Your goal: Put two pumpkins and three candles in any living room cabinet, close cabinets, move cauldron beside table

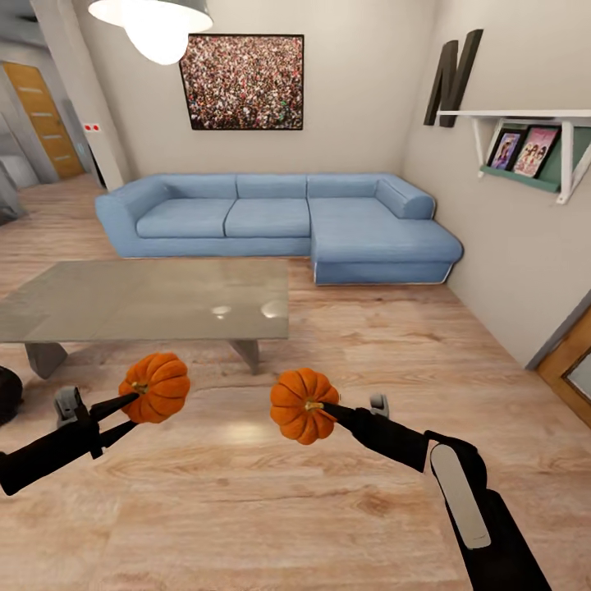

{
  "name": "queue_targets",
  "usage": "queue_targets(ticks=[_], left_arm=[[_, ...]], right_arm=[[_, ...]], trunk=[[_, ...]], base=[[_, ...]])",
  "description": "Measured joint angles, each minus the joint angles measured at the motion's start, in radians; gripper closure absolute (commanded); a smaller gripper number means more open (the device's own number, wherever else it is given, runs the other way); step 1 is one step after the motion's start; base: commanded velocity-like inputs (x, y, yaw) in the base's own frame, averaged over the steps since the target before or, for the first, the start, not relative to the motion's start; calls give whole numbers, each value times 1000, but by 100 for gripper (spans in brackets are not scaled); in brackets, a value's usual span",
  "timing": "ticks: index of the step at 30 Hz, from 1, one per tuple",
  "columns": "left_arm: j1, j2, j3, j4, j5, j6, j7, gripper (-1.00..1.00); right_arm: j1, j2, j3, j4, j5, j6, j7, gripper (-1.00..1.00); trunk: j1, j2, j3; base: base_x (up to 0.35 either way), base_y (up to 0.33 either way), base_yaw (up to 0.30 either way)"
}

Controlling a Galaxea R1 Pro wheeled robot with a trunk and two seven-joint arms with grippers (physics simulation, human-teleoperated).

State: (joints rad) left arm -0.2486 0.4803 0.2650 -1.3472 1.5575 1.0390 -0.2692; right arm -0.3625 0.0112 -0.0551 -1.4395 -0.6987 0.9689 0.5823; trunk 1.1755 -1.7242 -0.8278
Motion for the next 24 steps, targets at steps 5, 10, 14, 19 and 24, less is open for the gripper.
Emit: queue_targets(ticks=[5,10,14,19,24], left_arm=[[0,0,1,0,0,0,0,100],[0,0,1,0,1,0,0,100],[0,0,1,0,1,0,0,100],[0,0,1,0,0,0,0,100],[0,0,1,0,0,0,0,100]], right_arm=[[-1,0,1,0,0,0,0,100],[-1,0,1,0,0,0,-1,100],[0,0,1,0,-1,0,-1,100],[-1,0,1,0,0,0,-1,100],[-1,0,1,0,-1,0,-1,100]], trunk=[[0,0,0],[0,0,0],[0,0,0],[0,0,0],[0,0,0]], base=[[0,0,288],[0,0,288],[0,0,288],[0,0,288],[0,0,288]])
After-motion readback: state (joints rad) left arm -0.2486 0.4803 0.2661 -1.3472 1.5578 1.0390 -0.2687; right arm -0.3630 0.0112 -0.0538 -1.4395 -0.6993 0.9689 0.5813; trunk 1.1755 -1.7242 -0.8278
